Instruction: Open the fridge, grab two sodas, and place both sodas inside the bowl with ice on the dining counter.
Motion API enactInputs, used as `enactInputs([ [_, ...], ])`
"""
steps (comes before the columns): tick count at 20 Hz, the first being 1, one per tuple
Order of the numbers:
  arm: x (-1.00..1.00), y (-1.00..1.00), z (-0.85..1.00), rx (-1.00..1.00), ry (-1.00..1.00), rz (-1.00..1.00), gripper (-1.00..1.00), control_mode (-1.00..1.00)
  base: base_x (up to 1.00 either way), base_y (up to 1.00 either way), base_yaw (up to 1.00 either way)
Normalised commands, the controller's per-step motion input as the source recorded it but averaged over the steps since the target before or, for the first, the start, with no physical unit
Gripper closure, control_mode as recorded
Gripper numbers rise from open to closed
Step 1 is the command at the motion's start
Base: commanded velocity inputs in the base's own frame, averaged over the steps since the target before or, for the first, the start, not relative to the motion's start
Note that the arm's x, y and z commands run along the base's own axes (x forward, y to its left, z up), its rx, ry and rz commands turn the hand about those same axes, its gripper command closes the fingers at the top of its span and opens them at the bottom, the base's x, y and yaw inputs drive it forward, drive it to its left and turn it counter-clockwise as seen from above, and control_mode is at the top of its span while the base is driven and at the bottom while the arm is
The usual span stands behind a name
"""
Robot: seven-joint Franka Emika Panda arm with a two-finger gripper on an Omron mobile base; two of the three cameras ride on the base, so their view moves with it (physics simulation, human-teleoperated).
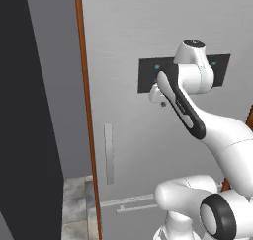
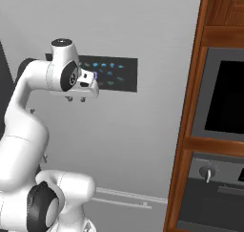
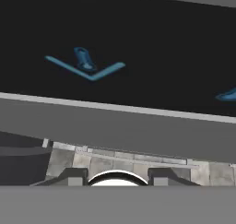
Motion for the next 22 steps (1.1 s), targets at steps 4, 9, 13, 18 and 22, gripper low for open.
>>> enactInputs([
  [4,-0.10,0.00,0.00,0.00,-0.03,0.00,-1.00,1.00,-0.26,0.00,0.00],
  [9,0.00,0.00,0.00,0.00,0.00,0.00,-1.00,1.00,-0.90,0.27,-0.08],
  [13,0.00,0.00,0.00,0.00,0.00,0.00,-1.00,1.00,-0.43,0.69,-0.17],
  [18,0.00,0.00,0.00,0.00,0.00,0.00,-1.00,1.00,0.00,0.80,-0.23],
  [22,0.00,0.00,0.00,0.00,0.00,0.00,-1.00,1.00,0.01,0.48,-0.27],
])
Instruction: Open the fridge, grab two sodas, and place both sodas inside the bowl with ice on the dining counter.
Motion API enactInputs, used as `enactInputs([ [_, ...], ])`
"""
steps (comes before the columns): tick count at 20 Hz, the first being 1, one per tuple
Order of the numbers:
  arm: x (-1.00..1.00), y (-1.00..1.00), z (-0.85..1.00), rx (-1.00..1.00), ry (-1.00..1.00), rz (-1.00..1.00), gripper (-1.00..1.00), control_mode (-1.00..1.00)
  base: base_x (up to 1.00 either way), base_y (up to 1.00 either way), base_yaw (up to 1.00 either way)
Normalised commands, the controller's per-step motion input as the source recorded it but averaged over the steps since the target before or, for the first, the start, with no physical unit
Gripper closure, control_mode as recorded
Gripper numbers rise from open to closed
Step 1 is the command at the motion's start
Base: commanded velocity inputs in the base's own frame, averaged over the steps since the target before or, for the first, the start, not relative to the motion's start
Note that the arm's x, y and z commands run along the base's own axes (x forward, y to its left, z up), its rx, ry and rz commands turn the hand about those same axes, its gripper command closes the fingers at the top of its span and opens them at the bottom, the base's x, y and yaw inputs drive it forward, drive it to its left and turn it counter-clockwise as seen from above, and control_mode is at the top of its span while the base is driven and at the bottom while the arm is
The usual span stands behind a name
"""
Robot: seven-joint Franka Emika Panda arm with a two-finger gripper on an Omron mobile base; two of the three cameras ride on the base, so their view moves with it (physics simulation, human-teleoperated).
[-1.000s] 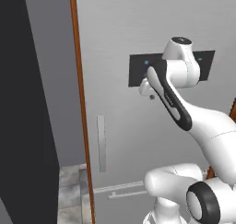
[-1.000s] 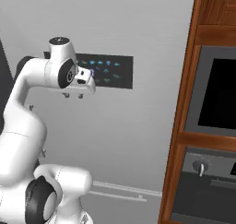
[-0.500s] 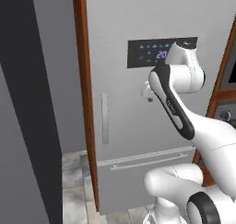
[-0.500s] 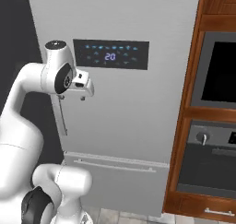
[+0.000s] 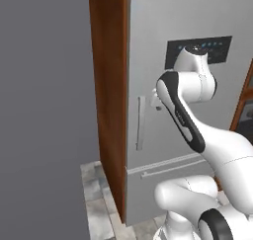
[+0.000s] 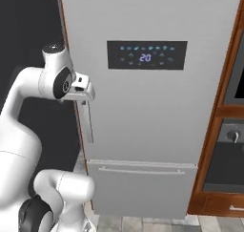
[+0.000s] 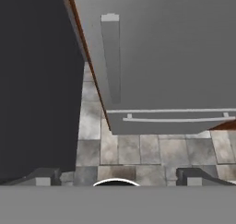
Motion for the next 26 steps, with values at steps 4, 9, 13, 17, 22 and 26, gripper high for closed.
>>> enactInputs([
  [4,0.00,0.00,0.00,0.00,0.00,0.00,-1.00,1.00,0.00,0.25,-0.27],
  [9,0.00,0.00,0.00,0.00,0.00,0.00,-1.00,1.00,0.00,0.62,-0.30],
  [13,0.00,0.00,0.00,0.00,0.00,0.00,-1.00,1.00,0.00,0.55,-0.30],
  [17,0.00,0.00,0.00,0.00,0.00,0.00,-1.00,1.00,0.00,0.20,-0.24],
  [22,0.00,0.00,0.00,0.00,0.00,0.00,-1.00,1.00,0.00,0.01,-0.15],
  [26,0.00,0.00,0.00,0.00,0.00,0.00,-1.00,1.00,0.00,0.13,-0.04],
])
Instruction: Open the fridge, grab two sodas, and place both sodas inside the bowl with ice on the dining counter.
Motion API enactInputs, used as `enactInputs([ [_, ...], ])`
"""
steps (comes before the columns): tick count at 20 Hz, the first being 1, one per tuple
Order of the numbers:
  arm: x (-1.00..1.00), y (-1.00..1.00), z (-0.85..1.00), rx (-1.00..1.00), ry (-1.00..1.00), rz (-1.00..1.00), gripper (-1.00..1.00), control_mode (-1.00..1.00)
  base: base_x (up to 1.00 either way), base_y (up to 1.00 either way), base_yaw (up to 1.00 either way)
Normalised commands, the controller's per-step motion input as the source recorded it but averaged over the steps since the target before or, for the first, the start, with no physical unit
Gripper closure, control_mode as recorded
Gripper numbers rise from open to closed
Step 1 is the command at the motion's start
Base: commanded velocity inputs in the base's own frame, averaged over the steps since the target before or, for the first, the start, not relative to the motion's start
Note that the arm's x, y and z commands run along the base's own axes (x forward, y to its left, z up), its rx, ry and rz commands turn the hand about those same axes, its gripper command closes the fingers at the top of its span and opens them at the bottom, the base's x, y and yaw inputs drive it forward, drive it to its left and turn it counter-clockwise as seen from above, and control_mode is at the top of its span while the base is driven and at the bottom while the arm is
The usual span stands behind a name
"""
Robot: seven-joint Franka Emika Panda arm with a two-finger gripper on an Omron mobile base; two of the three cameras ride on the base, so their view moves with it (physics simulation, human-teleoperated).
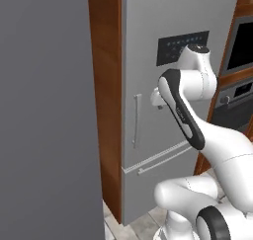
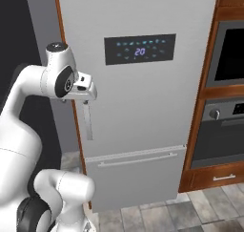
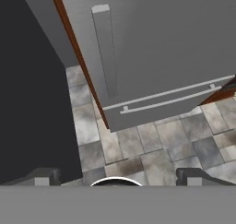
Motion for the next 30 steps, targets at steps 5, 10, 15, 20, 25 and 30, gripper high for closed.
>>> enactInputs([
  [5,0.00,0.00,0.00,0.00,0.00,0.00,-1.00,1.00,-0.02,0.27,0.00],
  [10,0.00,0.00,0.00,0.00,0.00,0.00,-1.00,1.00,-0.05,0.50,0.00],
  [15,0.00,0.00,0.00,0.00,0.00,0.00,-1.00,1.00,-0.01,0.20,-0.03],
  [20,0.00,-0.21,-0.55,0.00,-0.11,0.00,-1.00,-1.00,0.00,-0.01,-0.01],
  [25,-0.08,-0.16,-0.97,0.00,-0.37,0.07,-1.00,-1.00,0.00,0.00,0.00],
  [30,-0.03,0.00,-0.73,0.00,-0.47,0.12,-1.00,-1.00,0.00,0.00,0.00],
])
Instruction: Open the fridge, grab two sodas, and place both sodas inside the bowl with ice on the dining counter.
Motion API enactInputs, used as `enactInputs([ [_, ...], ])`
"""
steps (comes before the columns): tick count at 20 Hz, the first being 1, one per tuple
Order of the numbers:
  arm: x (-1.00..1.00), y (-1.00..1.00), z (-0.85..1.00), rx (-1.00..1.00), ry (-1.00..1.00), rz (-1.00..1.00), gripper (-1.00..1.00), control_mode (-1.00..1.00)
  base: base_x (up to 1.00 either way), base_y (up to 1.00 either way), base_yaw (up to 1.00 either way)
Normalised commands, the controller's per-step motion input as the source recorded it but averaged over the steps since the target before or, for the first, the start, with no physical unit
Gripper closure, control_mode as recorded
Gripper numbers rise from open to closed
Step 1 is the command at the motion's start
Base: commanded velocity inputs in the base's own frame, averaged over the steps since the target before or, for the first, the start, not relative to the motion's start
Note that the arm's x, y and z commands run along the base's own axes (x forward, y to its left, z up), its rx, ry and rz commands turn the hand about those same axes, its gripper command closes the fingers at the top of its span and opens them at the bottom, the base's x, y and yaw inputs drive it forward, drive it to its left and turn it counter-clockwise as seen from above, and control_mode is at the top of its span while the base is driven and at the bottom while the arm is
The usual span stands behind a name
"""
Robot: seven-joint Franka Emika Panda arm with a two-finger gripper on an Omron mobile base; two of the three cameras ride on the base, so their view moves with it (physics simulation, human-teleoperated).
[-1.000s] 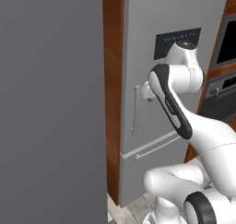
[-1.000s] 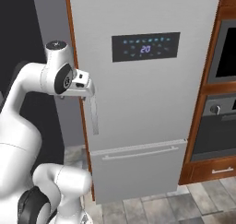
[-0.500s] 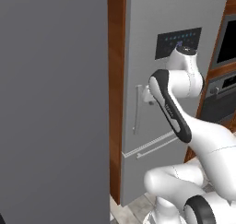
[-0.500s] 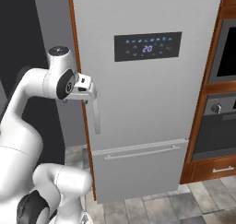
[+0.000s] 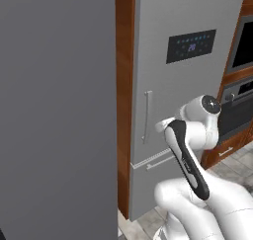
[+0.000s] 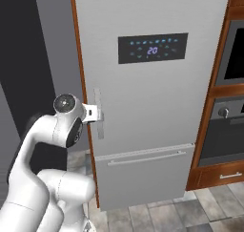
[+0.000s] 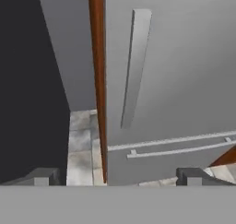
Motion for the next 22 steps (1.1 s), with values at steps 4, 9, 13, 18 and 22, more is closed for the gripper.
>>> enactInputs([
  [4,0.11,0.00,-0.16,0.03,-0.36,0.11,-1.00,-1.00,0.00,0.00,0.00],
  [9,0.12,-0.02,-0.07,0.01,-0.29,0.11,-1.00,-1.00,0.00,0.00,0.00],
  [13,0.22,0.01,-0.14,0.04,-0.26,0.09,-1.00,-1.00,0.00,0.00,0.00],
  [18,0.34,0.04,-0.25,0.06,-0.17,0.11,-1.00,-1.00,0.00,0.00,0.00],
  [22,0.39,0.01,-0.26,0.08,-0.13,0.10,-1.00,-1.00,0.00,0.00,0.00],
])
